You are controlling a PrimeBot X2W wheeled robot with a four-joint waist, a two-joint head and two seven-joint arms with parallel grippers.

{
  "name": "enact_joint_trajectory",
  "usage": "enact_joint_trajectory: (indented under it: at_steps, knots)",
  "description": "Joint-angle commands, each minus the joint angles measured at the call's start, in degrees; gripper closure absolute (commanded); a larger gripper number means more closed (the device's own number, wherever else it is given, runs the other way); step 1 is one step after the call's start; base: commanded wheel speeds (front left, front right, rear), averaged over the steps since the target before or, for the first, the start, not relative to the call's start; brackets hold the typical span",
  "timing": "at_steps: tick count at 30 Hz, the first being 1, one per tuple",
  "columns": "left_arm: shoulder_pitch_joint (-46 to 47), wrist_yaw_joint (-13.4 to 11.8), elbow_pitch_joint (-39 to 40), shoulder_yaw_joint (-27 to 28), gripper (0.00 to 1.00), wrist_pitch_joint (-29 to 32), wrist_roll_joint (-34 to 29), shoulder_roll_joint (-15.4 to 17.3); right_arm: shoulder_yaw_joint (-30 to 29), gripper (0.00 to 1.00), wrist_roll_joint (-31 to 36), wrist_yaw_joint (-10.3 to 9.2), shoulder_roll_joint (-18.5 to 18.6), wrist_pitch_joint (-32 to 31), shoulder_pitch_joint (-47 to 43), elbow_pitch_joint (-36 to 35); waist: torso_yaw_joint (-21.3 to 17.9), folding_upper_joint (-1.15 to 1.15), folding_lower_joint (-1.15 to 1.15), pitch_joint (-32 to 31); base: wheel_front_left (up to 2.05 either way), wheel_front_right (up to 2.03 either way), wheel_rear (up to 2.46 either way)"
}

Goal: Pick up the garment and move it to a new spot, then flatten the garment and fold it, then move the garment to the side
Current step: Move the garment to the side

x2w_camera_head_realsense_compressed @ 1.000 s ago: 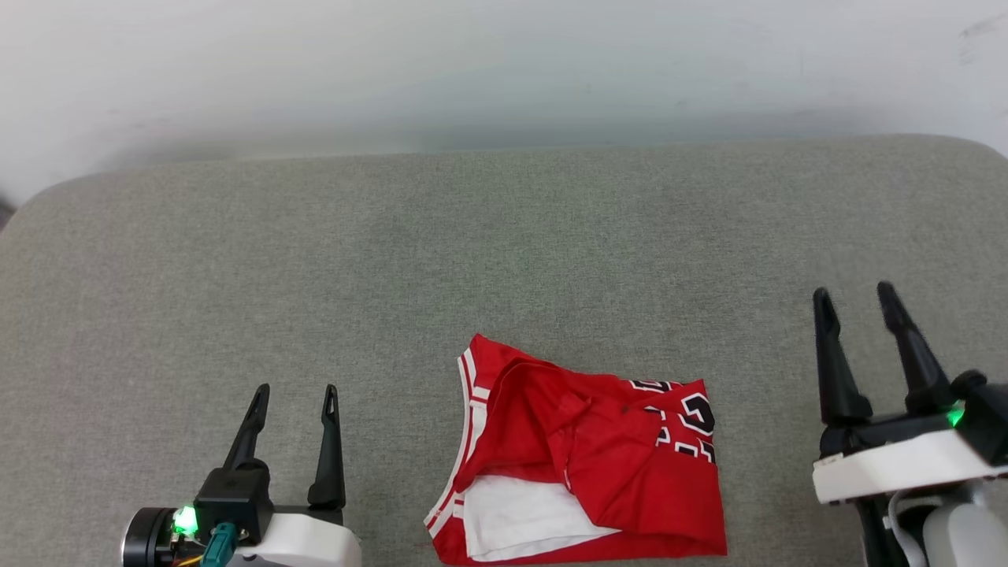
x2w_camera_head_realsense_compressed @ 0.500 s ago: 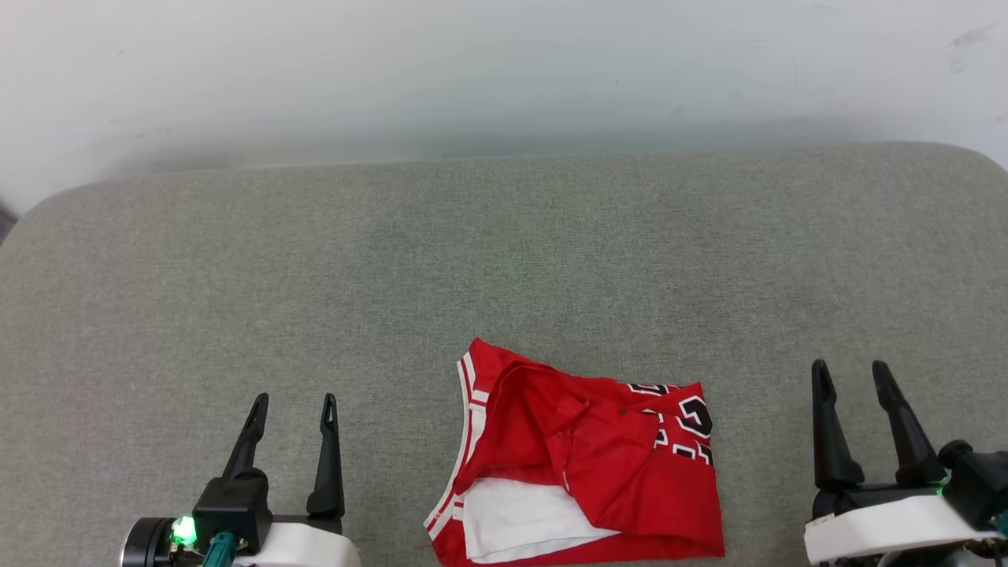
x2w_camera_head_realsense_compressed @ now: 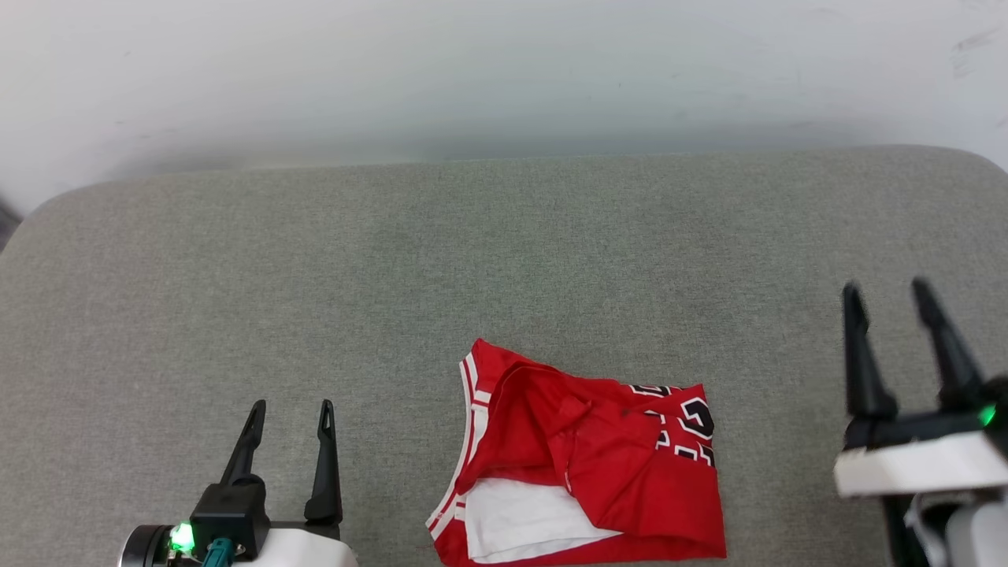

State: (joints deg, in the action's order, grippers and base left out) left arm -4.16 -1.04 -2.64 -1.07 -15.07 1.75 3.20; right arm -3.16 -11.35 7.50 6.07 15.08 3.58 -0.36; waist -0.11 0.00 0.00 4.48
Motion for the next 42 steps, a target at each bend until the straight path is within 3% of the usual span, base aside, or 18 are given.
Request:
enact_joint_trajectory:
  at_steps: [1,6,8,14,19,21,25,29,42]
  knots:
    - [0.1,0.0,0.1,0.2,0.0,-0.1,0.1,0.0,0.1,0.0,0.3,-0.02,1.1,0.0,1.4,-0.4,0.0,0.0,0.0,0.0,0.0,0.0,0.0]
    - [0.7,0.3,0.0,0.1,0.0,-0.1,0.3,-0.1,4.6,0.0,-1.6,-0.02,9.0,-8.3,10.0,-2.4,0.5,0.0,0.0,0.2,0.0,0.0,0.0]
    - [0.9,0.3,0.0,0.1,0.0,-0.1,0.3,-0.1,7.6,0.0,-4.3,-0.03,13.0,-16.3,12.6,-2.6,0.7,0.0,0.0,0.4,0.0,0.0,0.0]
    - [1.5,0.3,0.3,-0.3,0.0,-0.1,0.4,-0.2,14.7,0.0,-20.6,-0.03,22.1,-43.7,17.4,-3.2,1.4,0.0,0.0,1.6,0.0,0.0,0.0]
    - [2.6,0.4,0.4,-0.6,0.0,-0.1,0.6,-0.2,15.4,0.0,-35.4,-0.02,25.0,-61.3,15.6,-1.6,2.2,0.0,0.0,3.4,0.0,0.0,0.0]
    - [3.2,0.5,0.4,-0.8,0.0,-0.1,0.7,-0.3,13.9,0.0,-39.5,-0.02,23.9,-65.8,14.1,0.4,2.7,0.0,0.0,4.2,0.0,0.0,0.0]
    - [4.9,0.8,0.6,-1.1,0.0,-0.1,0.8,-0.3,12.9,0.0,-42.4,-0.01,22.1,-70.6,11.7,2.0,3.8,0.0,0.0,6.5,0.0,0.0,0.0]
    - [6.7,1.1,0.7,-1.5,0.0,-0.1,0.8,-0.3,12.8,0.0,-44.0,-0.01,19.6,-71.4,10.2,4.2,5.0,0.0,0.0,8.7,0.0,0.0,0.0]
    - [10.0,1.1,0.5,-2.2,0.0,-0.1,1.0,-0.4,20.3,0.0,-44.5,-0.07,14.7,-67.0,8.3,12.3,7.8,0.0,0.0,13.6,0.0,0.0,0.0]
